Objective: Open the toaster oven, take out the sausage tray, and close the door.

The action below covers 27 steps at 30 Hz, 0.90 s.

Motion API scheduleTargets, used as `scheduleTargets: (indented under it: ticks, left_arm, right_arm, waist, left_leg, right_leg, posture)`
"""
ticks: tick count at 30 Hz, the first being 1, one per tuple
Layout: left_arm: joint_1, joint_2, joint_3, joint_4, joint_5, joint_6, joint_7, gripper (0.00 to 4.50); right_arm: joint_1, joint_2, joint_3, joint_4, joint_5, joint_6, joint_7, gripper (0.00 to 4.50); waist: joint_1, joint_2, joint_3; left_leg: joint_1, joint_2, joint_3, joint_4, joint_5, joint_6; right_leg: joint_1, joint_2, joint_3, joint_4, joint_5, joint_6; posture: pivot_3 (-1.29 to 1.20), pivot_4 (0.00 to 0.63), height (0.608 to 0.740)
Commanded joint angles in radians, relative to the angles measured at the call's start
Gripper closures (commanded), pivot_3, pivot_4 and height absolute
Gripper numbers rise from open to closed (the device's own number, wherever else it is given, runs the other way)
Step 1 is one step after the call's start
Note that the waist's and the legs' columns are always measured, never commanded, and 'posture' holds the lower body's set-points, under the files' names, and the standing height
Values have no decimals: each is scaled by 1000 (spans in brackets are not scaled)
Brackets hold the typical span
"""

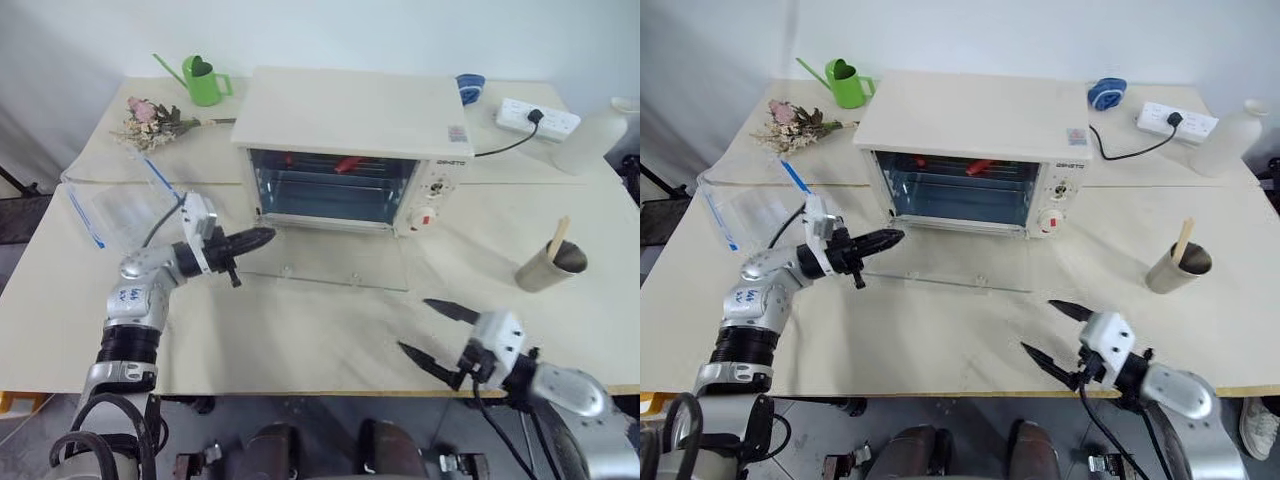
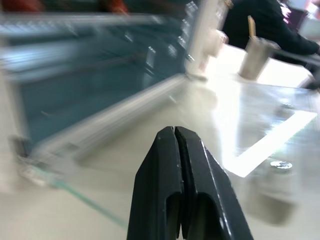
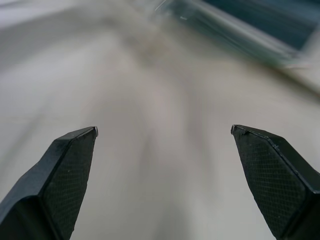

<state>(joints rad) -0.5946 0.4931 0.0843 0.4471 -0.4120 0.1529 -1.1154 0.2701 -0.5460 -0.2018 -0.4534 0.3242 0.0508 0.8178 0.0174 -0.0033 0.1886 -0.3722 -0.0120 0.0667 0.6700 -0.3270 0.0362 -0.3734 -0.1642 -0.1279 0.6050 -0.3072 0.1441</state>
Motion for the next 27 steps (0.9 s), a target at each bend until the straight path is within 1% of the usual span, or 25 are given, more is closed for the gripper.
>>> scheduleTargets:
  ticks: [1,2,4,6,8,12,14,16,18,21,22,24,25,27]
  left_arm:
    - [20,2,7,-19,21,-39,15,4461]
    - [26,-4,10,-20,24,-47,25,4461]
    - [47,-6,5,-27,39,-71,34,4461]
    - [73,-8,4,-37,48,-94,41,4461]
    - [87,-12,13,-43,46,-104,52,4461]
    - [116,-14,31,-54,47,-134,81,4461]
    - [146,-10,43,-78,35,-149,75,4461]
    - [181,-8,70,-127,-10,-129,65,4461]
    - [199,-6,84,-159,-39,-105,59,4461]
    - [227,-4,117,-208,-71,-95,78,3898]
    - [290,21,157,-283,-105,-73,74,3623]
    - [383,55,214,-391,-153,-35,76,2975]
    - [413,64,232,-428,-171,-20,85,2613]
    - [457,72,242,-484,-179,-7,94,2105]
  right_arm:
    - [10,-24,-65,-69,14,30,-48,0]
    - [2,-31,-76,-79,13,44,-60,0]
    - [-49,-46,-87,-115,-34,112,-140,0]
    - [-138,-75,-48,-160,-110,275,-240,0]
    - [-219,-82,1,-184,-124,364,-272,0]
    - [-390,-57,111,-166,-131,371,-274,0]
    - [-490,-43,215,-122,-190,375,-281,0]
    - [-576,-22,317,-71,-256,349,-282,0]
    - [-613,-13,361,-43,-292,318,-280,0]
    - [-675,15,424,28,-377,310,-316,0]
    - [-760,37,506,127,-495,284,-360,0]
    - [-883,73,603,277,-648,227,-433,0]
    - [-923,89,625,332,-690,198,-462,0]
    - [-996,112,643,435,-768,173,-531,0]
  waist:
    - [3,0,0]
    - [3,0,0]
    - [2,0,0]
    - [-1,0,0]
    - [3,0,0]
    - [4,0,0]
    - [3,0,0]
    - [-2,0,0]
    - [-8,0,0]
    - [-6,0,0]
    - [-7,0,0]
    - [-48,-1,0]
    - [-48,-1,0]
    - [-49,-1,0]
  left_leg:
    - [1,0,0,0,0,0]
    - [1,0,0,0,0,0]
    - [1,0,1,0,0,0]
    - [1,0,1,-1,0,0]
    - [1,0,1,-1,0,0]
    - [0,1,-1,-1,0,-1]
    - [0,0,-1,-1,0,-1]
    - [0,0,0,-1,-1,0]
    - [0,0,-1,-1,-1,0]
    - [-1,0,-3,-1,-1,0]
    - [-2,0,-3,-1,-1,0]
    - [-2,0,-2,-1,-1,-1]
    - [-1,0,-1,-1,-1,0]
    - [-1,2,-4,-2,-1,-1]
  right_leg:
    - [0,0,1,1,0,0]
    - [0,0,1,1,0,0]
    - [0,-1,2,1,0,0]
    - [-2,-1,3,2,0,0]
    - [-3,-1,2,3,0,0]
    - [-3,0,0,3,0,-1]
    - [-2,-1,0,2,0,-1]
    - [-2,-1,0,2,0,0]
    - [-3,-1,0,2,0,-1]
    - [-3,-1,-3,3,0,-1]
    - [-3,-1,-3,2,0,0]
    - [-3,-1,-2,2,0,0]
    - [-3,-2,-1,2,0,0]
    - [-4,-1,-3,4,0,-1]
  posture:
    - [0,150,740]
    - [0,150,740]
    - [0,150,740]
    - [0,150,740]
    - [0,150,740]
    - [0,150,740]
    - [0,150,740]
    - [0,150,740]
    - [0,150,740]
    - [0,150,740]
    - [0,150,740]
    - [0,150,740]
    - [0,150,740]
    - [0,150,740]
